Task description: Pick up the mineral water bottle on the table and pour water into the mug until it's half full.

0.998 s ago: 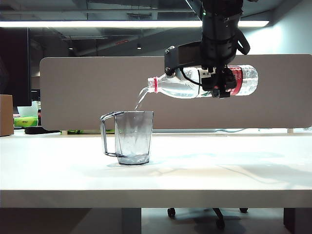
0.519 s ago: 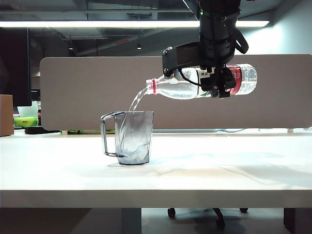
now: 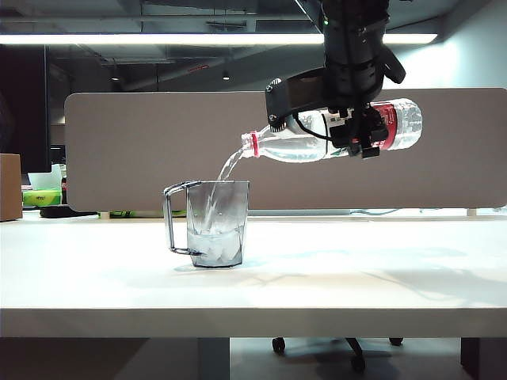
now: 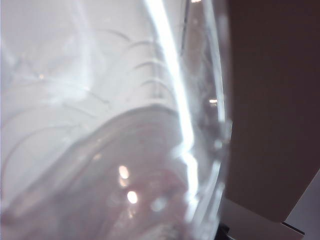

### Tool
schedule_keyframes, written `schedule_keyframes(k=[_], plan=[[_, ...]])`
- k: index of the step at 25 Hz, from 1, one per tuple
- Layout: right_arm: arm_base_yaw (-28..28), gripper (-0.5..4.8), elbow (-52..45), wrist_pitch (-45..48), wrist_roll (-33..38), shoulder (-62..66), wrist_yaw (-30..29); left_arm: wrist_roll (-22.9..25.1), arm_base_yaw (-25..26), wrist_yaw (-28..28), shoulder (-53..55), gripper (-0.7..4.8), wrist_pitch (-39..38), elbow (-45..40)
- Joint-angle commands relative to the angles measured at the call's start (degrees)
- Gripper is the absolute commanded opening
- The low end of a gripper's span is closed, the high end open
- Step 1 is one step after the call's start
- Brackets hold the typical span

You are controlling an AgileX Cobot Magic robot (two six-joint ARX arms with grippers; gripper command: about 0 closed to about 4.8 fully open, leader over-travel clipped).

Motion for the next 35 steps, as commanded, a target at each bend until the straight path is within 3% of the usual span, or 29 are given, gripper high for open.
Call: schedule_keyframes(k=[1,9,17,20,29,35], plan=[[0.55,2.63,0.48,1.73,0.07,-0.55,0.66,0.17,-0.02,-0.15,0.07,-0.05,0.66,0.11],[1.09,2.63,0.42,1.20,5.99,-0.52,-0.68,0.20,-0.02,-0.15,0.07,-0.05,0.66,0.11],[1.01,2.62,-0.72,-1.73,25.14,-0.52,-10.86,0.20,-0.02,-0.15,0.07,-0.05,0.66,0.11],[-0.20,2.63,-5.16,5.29,37.55,-0.55,-19.39,0.17,-0.02,-0.15,0.07,-0.05,0.66,0.11],[-6.64,2.60,-16.55,33.14,64.39,-0.52,-36.13,0.17,-0.02,-0.15,0.04,-0.05,0.66,0.11],[-10.16,2.60,-22.05,53.46,76.15,2.43,-41.05,0.20,-0.02,-0.15,0.07,-0.05,0.66,0.11]])
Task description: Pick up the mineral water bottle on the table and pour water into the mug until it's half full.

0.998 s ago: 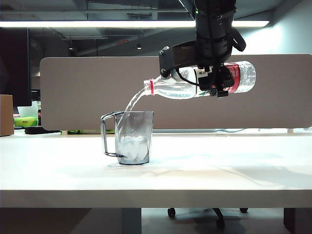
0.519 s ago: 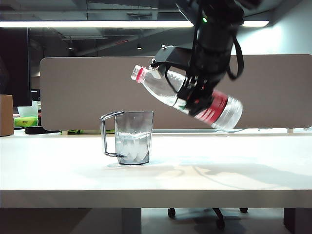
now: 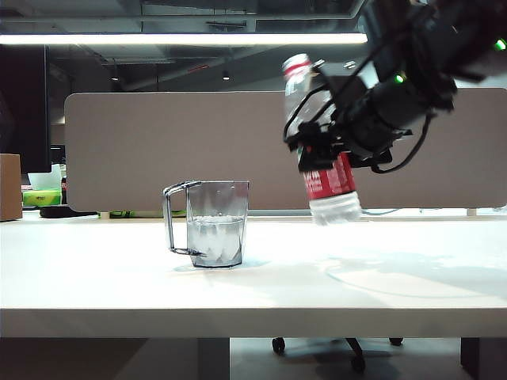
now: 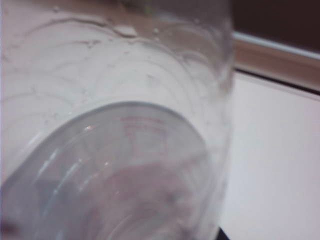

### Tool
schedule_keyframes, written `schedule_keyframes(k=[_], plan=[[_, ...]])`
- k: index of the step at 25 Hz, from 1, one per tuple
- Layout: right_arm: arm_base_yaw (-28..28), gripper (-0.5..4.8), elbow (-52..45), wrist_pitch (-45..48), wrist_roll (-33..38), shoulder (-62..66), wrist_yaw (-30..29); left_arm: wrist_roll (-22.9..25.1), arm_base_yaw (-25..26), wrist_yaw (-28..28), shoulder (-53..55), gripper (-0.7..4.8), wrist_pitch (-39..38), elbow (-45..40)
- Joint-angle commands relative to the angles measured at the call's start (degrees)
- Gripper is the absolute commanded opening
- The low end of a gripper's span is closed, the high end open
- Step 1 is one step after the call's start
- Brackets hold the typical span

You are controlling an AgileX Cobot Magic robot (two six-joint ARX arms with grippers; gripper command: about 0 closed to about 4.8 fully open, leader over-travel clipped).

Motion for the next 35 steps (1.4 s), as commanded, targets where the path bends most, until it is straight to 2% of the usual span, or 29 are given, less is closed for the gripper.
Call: schedule_keyframes(k=[1,8,11,13,16,19,20,25,28,32,33,35], plan=[[-1.07,2.60,-1.20,12.37,6.71,2.56,-3.23,0.20,-0.02,-0.17,0.07,-0.05,0.63,0.11],[-1.20,2.60,-1.20,23.10,8.50,12.59,-5.70,0.20,-0.02,-0.20,0.07,-0.05,0.66,0.11],[-1.20,2.61,-1.22,24.41,8.44,15.13,-5.70,0.20,-0.02,-0.17,0.04,-0.05,0.63,0.11],[-1.20,3.15,-1.51,23.39,8.44,15.30,-5.73,0.17,-0.02,-0.17,0.07,-0.05,0.66,0.11],[-1.20,4.25,-1.53,22.40,8.41,15.28,-5.77,0.20,-0.02,-0.17,0.04,-0.05,0.66,0.11],[-1.20,4.47,-1.70,22.36,8.07,15.19,-6.38,0.20,-0.02,-0.17,0.04,-0.05,0.66,0.11],[-1.20,4.73,-1.77,22.34,8.09,15.15,-6.64,0.17,-0.02,-0.17,0.04,-0.05,0.66,0.11],[-1.18,4.79,-2.99,21.97,8.07,12.90,-8.02,0.17,-0.02,-0.17,0.07,-0.05,0.66,0.11],[-1.18,4.79,-5.95,14.82,6.23,6.40,-6.56,0.20,-0.02,-0.17,0.07,-0.05,0.63,0.11],[-1.11,4.79,-11.15,10.88,6.29,-1.70,-6.10,0.20,-0.02,-0.17,0.07,-0.05,0.63,0.11],[-1.09,4.42,-12.66,10.45,6.29,-3.93,-6.10,0.20,-0.02,-0.17,0.04,-0.05,0.66,0.11],[-1.09,2.49,-16.04,8.76,6.56,-9.29,-6.10,0.20,-0.02,-0.17,0.07,-0.05,0.61,0.11]])
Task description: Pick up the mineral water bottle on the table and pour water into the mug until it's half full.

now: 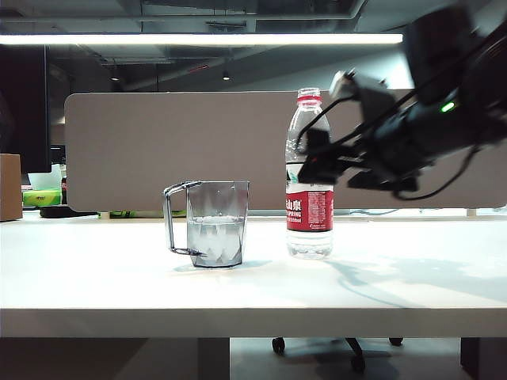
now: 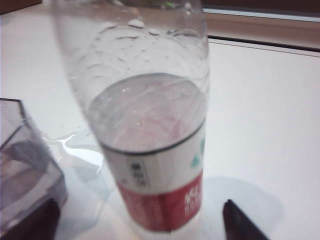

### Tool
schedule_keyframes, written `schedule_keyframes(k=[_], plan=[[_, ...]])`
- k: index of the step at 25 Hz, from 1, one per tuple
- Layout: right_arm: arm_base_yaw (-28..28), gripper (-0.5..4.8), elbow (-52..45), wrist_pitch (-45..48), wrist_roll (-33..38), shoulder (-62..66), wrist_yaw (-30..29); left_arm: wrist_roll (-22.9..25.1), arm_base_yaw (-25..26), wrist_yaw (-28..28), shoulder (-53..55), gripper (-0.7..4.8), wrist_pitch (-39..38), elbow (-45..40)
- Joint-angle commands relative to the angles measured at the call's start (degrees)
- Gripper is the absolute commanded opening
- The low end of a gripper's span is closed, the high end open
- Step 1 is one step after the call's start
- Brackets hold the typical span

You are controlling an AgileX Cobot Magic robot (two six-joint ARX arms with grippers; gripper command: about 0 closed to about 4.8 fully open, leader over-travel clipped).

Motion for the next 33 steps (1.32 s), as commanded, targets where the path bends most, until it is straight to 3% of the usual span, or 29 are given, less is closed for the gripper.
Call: schedule_keyframes(k=[1,2,3,8,14,18,25,27,33], plan=[[0.02,0.57,-6.16,-3.74,0.28,-10.75,1.11,0.20,-0.02,-0.17,0.07,-0.05,0.68,0.11],[0.02,0.07,-7.98,-4.94,0.31,-13.77,1.25,0.20,-0.02,-0.17,0.07,-0.05,0.66,0.11],[0.02,-0.08,-9.33,-5.88,0.35,-16.04,1.31,0.20,-0.02,-0.17,0.07,-0.05,0.66,0.11],[0.02,-0.07,-16.13,-13.27,3.89,-28.46,1.49,0.20,-0.02,-0.22,0.07,-0.05,0.61,0.11],[0.00,-0.07,-26.80,-14.23,5.05,-45.75,8.74,0.20,0.00,-0.35,-0.09,-0.05,0.63,0.11],[-0.81,-0.07,-32.63,-22.97,4.85,-61.75,9.07,0.20,-0.02,-0.50,-0.20,-0.05,0.63,0.11],[-9.81,-0.06,-34.16,-34.18,4.92,-73.09,8.85,0.20,-0.02,-0.37,-0.39,-0.05,0.66,0.11],[-14.53,-0.06,-34.23,-40.63,4.98,-77.31,8.85,0.20,-0.02,-0.39,-0.42,-0.05,0.66,0.11],[-20.11,-0.06,-35.10,-52.19,5.03,-86.77,8.81,0.20,-0.02,-0.39,-0.39,-0.05,0.66,0.11]])
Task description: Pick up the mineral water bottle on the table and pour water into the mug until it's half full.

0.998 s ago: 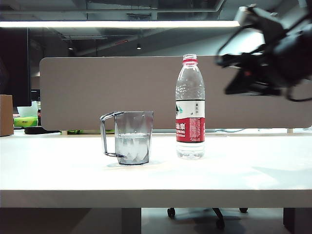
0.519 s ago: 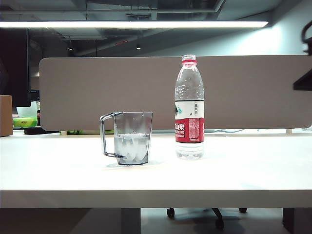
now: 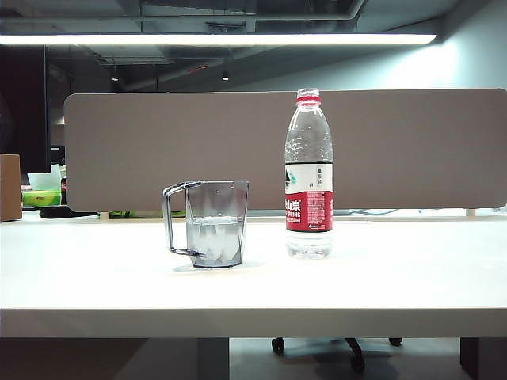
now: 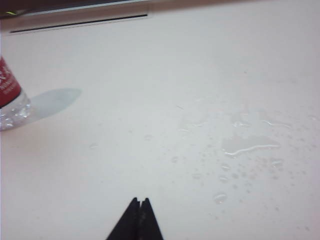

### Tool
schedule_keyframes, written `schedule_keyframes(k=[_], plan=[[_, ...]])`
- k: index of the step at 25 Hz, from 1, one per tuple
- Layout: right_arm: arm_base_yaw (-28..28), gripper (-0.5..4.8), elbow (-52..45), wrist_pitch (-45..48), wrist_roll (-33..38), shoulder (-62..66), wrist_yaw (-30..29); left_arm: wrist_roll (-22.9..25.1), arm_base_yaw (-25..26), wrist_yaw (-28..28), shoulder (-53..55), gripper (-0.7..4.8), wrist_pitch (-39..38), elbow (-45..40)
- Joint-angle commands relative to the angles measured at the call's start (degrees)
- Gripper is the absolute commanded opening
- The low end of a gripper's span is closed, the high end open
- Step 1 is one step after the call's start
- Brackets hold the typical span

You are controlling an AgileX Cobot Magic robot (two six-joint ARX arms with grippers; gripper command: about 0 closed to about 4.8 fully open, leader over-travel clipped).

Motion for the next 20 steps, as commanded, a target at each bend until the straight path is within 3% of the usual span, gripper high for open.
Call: schedule_keyframes(k=[1,4,9,20], plan=[[-1.38,-0.06,-1.27,-1.92,0.76,-3.96,-0.33,0.20,-0.02,0.02,0.02,-0.05,0.66,0.11],[-1.68,-0.06,-1.81,-3.74,1.90,-6.91,-5.27,0.20,-0.02,0.04,0.02,-0.05,0.66,0.11],[-1.68,-0.06,-1.88,-3.82,-9.35,-8.28,-6.43,0.20,-0.02,0.04,0.02,-0.05,0.68,0.11],[-1.75,-0.06,-2.23,-3.41,-9.25,-10.10,-6.43,0.20,-0.02,0.02,0.02,-0.05,0.63,0.11]])
